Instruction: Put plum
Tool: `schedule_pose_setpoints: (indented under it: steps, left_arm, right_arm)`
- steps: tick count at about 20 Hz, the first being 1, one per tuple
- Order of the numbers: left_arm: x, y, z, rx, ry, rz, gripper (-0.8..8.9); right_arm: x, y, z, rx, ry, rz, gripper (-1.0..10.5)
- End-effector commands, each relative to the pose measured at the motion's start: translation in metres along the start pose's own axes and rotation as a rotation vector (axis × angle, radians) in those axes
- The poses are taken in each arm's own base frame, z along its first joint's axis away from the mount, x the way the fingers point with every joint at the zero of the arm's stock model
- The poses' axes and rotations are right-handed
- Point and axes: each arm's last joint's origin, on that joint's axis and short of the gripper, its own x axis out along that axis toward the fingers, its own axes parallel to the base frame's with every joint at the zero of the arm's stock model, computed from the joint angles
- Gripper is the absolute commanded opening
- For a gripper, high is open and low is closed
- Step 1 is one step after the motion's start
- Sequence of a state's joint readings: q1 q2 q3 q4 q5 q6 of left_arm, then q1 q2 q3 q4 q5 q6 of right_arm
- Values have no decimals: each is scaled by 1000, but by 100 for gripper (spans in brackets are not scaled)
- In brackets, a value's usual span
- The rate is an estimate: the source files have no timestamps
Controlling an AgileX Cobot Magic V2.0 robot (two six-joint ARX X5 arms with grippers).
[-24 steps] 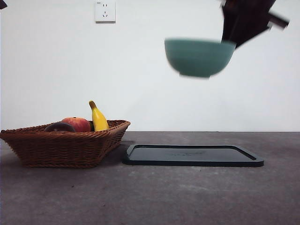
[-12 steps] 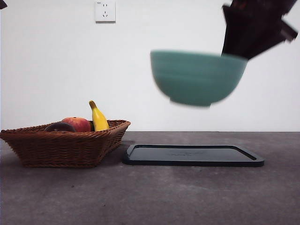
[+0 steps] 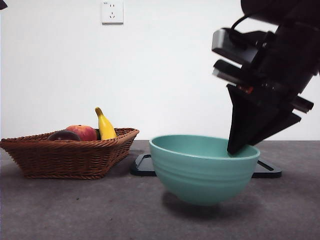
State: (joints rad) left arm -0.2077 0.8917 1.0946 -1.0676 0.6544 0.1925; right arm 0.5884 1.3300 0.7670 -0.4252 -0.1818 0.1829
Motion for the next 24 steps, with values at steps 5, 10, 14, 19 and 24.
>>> schedule_pose_setpoints:
  steps: [5,10,14,19,24]
  left_arm:
    - [0,0,3,11,-5,-5,402]
    - [0,0,3,10,-4,-5,402]
    - [0,0,3,11,-5,-5,402]
    - [0,0,3,9,-2,-6,402]
    - [0,-1,1,0,9,-8,402]
  right_arm:
    - [12,1,0,6,28,-2,8]
    - [14,1,-2,7,48,-8,8]
    - [14,3,-2,0,53,-5,11]
    - [14,5,-2,-4,53,-2,181]
    - [6,6,2,-5,25,-22,182]
